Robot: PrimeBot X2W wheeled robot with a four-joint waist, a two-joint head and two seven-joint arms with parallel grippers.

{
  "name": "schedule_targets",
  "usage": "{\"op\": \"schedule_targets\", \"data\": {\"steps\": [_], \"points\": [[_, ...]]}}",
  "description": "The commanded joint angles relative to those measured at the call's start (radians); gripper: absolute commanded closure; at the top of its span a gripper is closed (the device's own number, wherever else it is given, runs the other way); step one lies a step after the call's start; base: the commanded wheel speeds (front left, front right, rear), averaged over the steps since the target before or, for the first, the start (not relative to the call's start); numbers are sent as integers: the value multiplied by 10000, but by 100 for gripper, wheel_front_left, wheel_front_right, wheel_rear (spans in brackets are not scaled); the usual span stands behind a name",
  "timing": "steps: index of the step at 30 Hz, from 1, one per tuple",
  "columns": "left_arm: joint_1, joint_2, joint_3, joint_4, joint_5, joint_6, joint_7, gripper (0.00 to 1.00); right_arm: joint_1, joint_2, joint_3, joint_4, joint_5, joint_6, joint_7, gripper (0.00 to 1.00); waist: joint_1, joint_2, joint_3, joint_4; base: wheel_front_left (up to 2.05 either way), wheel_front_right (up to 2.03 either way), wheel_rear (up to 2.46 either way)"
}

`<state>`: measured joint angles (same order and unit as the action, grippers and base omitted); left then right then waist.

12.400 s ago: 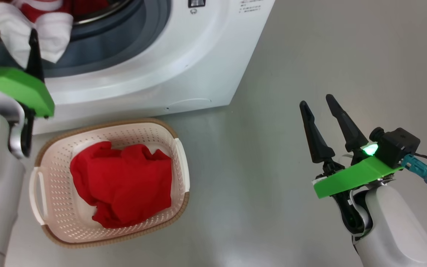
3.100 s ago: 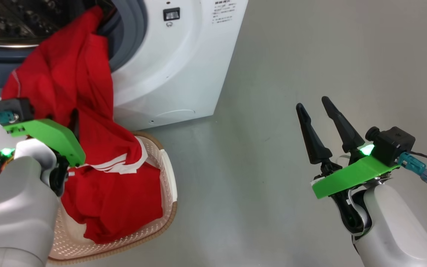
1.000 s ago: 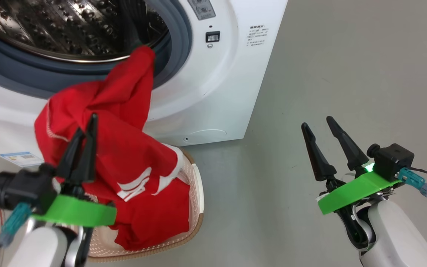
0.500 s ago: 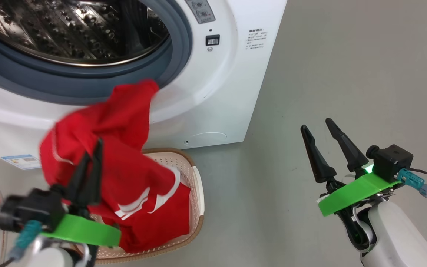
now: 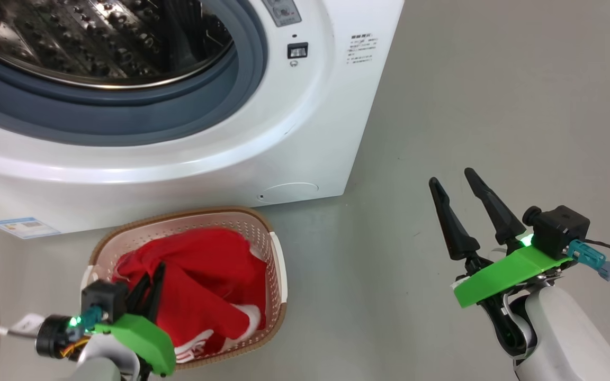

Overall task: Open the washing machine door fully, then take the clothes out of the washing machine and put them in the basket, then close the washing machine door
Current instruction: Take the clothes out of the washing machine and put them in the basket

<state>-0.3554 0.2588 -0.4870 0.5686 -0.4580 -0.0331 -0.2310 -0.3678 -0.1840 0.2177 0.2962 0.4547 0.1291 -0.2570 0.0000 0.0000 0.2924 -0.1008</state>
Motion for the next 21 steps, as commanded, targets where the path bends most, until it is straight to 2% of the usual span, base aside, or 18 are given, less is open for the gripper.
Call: {"op": "schedule_targets", "data": {"steps": [1,10,18,19,20,21], "points": [[-571,130,268,387,72,-147,-169,100,-45,33,216,-229,115,16,-48,0,0,0,41,-45,0,0,0],[-1977,-579,-4,4004,85,-738,-288,100,-148,61,252,-244,119,16,-48,0,0,0,224,-310,0,0,0],[-2787,-1181,-100,5965,-187,-917,-302,100,-256,124,295,-230,102,16,-48,0,0,0,423,-509,0,0,0],[-2858,-1263,-77,6133,-282,-930,-302,80,-272,130,302,-225,102,16,-48,0,0,0,439,-525,0,0,0],[-2931,-1329,-58,6289,-358,-938,-302,35,-282,133,303,-221,101,16,-48,0,0,0,449,-538,0,0,0],[-2998,-1370,-56,6399,-403,-944,-303,0,-288,134,297,-218,99,16,-48,0,0,0,454,-548,0,0,0]]}}
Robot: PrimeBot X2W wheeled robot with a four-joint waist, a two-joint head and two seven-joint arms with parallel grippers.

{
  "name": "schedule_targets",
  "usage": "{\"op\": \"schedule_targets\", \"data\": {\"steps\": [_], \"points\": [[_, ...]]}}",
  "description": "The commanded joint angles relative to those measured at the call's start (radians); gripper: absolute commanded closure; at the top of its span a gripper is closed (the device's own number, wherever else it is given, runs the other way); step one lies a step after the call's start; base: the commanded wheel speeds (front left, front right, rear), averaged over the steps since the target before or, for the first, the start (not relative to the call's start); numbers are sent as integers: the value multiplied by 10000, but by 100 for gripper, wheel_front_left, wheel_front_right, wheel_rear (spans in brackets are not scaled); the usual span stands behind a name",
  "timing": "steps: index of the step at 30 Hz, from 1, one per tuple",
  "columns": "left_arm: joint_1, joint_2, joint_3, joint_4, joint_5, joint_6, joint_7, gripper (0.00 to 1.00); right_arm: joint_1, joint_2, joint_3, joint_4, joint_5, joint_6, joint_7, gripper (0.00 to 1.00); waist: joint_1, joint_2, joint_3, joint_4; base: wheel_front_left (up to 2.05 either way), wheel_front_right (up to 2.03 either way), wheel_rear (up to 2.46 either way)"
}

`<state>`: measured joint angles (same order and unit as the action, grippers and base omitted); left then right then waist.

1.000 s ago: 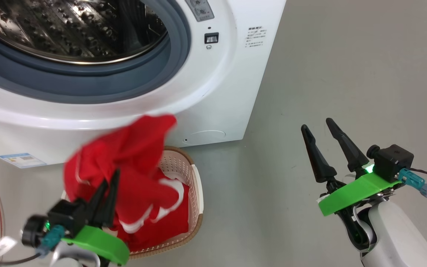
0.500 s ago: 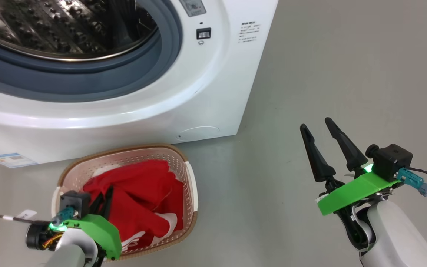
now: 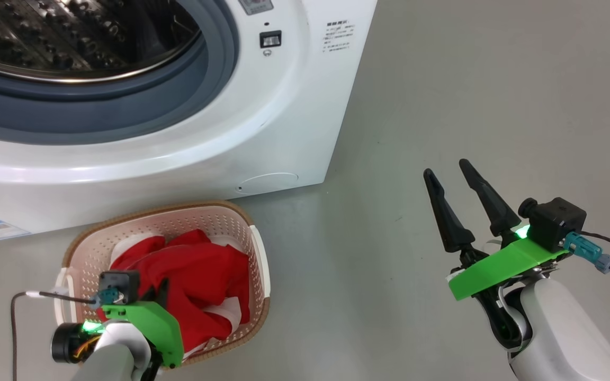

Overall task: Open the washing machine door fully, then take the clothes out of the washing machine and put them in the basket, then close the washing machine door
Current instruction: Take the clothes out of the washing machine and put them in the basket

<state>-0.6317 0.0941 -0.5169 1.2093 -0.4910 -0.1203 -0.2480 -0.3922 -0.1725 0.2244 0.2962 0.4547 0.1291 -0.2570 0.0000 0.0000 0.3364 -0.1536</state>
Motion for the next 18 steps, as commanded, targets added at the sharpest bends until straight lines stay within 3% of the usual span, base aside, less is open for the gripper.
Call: {"op": "schedule_targets", "data": {"steps": [1,9,18], "points": [[-288,252,243,71,-108,-76,-133,0,-49,19,221,-217,97,16,-48,0,0,0,15,-25,0,0,0],[-333,295,207,133,-264,-98,-135,0,-1,13,104,-201,55,16,-48,0,0,0,-58,88,0,0,0],[44,641,159,-1011,-457,-102,-136,0,90,17,53,-185,46,16,-48,0,0,0,-250,421,0,0,0]]}}
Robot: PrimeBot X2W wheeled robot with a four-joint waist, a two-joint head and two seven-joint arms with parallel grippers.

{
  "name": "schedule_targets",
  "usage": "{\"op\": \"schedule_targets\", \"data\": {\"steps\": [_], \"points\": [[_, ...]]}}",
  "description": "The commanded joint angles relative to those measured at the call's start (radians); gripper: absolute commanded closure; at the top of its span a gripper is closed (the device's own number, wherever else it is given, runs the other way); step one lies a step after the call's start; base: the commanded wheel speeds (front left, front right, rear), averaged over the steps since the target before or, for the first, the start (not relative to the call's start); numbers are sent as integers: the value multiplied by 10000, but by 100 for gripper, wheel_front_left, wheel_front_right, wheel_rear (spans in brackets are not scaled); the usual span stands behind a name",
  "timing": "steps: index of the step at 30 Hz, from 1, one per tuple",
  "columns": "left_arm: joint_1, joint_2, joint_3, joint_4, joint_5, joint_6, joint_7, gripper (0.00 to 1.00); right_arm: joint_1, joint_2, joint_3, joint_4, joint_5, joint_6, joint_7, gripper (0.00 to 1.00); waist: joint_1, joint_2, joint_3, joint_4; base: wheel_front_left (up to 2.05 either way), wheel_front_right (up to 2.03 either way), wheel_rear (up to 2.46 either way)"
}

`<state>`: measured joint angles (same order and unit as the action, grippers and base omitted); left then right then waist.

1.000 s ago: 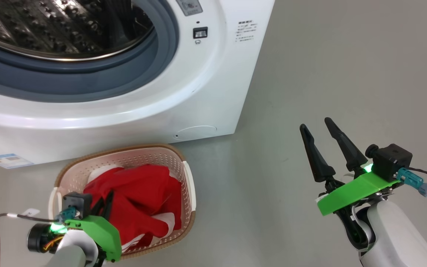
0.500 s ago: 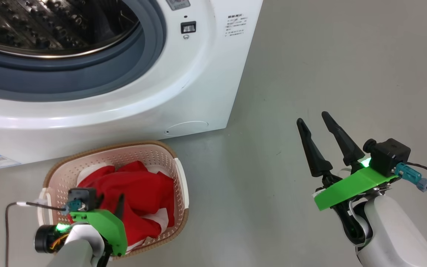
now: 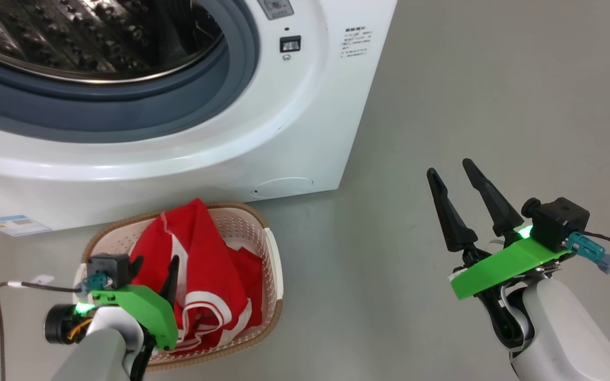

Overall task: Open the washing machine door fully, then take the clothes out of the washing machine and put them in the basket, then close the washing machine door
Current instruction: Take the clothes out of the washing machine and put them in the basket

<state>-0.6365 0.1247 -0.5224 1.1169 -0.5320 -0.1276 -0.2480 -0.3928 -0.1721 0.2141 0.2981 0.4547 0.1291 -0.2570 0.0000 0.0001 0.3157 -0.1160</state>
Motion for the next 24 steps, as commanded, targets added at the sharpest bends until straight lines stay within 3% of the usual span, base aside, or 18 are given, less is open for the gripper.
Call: {"op": "schedule_targets", "data": {"steps": [1,11,24], "points": [[145,389,214,-249,-41,-29,-136,0,110,8,151,-198,45,16,-48,0,0,-1,-79,82,0,0,0],[1152,951,1072,-2582,312,-19,-137,0,367,-69,141,-120,81,16,-48,0,0,-1,-624,321,0,0,0],[2640,1068,2322,-5501,1020,295,-137,0,725,-180,209,-44,181,16,-48,0,0,-1,-1398,745,0,0,0]]}}
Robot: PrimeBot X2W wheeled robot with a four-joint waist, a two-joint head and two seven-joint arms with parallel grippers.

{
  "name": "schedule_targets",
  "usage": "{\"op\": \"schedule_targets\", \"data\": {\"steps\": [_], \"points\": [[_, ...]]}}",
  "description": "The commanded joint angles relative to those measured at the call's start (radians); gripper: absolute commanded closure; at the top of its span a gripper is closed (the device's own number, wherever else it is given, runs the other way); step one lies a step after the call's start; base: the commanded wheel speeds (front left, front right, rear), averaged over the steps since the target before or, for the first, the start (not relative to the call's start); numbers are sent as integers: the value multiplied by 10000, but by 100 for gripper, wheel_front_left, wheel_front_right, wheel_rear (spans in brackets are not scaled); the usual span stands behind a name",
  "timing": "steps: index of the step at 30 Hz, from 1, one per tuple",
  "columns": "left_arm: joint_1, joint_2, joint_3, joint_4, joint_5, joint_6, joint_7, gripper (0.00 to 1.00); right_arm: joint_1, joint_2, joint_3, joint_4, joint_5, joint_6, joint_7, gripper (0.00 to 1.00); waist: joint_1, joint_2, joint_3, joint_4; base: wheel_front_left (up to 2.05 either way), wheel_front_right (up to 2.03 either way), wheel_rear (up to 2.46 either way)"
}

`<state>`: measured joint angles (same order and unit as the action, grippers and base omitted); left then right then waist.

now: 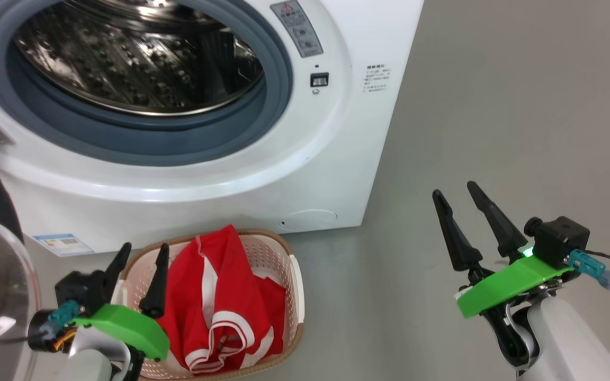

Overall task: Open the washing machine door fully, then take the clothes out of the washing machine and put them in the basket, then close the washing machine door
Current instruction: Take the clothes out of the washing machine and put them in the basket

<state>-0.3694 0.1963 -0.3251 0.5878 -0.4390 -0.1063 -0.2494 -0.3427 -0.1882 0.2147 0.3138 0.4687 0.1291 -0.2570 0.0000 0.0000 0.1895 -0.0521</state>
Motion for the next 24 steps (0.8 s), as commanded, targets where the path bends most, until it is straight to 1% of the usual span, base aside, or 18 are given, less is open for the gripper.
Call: {"op": "schedule_targets", "data": {"steps": [1,9,18,24], "points": [[70,348,408,-408,127,114,-124,0,249,-27,212,-189,52,16,-48,0,0,0,-199,134,0,0,0],[917,350,871,-2039,256,470,-124,0,433,-82,271,-168,115,16,-48,0,0,0,-623,301,0,0,0],[1839,469,1373,-3776,133,912,-124,0,573,-126,207,-264,124,16,-48,0,0,0,-903,329,0,0,0],[2400,545,1491,-4776,117,1220,-59,0,669,-194,174,-357,76,16,-48,0,0,0,-1047,332,0,0,0]]}}
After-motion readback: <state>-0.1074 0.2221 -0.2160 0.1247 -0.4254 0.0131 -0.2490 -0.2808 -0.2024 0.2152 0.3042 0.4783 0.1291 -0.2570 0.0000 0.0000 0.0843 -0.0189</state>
